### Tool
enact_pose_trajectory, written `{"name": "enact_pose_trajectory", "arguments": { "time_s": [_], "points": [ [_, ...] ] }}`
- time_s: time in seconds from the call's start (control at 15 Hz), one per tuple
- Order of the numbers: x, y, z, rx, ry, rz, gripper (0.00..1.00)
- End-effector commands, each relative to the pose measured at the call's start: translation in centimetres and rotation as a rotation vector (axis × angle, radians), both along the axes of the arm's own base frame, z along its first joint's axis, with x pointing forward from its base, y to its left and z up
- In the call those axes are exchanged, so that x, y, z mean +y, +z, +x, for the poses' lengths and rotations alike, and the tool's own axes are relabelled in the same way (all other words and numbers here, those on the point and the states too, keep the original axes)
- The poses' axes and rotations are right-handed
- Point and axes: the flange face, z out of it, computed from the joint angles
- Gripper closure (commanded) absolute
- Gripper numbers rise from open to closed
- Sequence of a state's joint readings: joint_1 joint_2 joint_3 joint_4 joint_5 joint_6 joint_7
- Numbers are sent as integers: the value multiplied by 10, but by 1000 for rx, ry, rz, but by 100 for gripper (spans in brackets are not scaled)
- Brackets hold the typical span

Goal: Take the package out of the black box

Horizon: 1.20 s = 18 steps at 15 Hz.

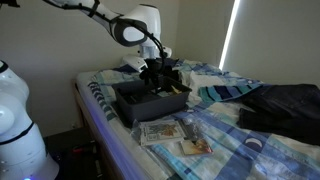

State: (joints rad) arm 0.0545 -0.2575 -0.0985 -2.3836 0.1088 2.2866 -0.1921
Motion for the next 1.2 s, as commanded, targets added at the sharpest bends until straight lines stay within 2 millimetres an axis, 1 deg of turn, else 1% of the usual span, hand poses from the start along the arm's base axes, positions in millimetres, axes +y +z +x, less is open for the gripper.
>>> {"name": "enact_pose_trajectory", "arguments": {
  "time_s": [0.0, 0.27, 0.47, 0.8, 1.13],
  "points": [
    [-6, -23, 11, -12, -89, -32, 0],
    [-7, -48, 18, 5, -121, -26, 0],
    [-5, -58, 23, 18, -125, -27, 0],
    [0, -57, 29, 12, -132, -14, 0],
    [12, -61, 34, 27, -123, 24, 0]
  ]
}}
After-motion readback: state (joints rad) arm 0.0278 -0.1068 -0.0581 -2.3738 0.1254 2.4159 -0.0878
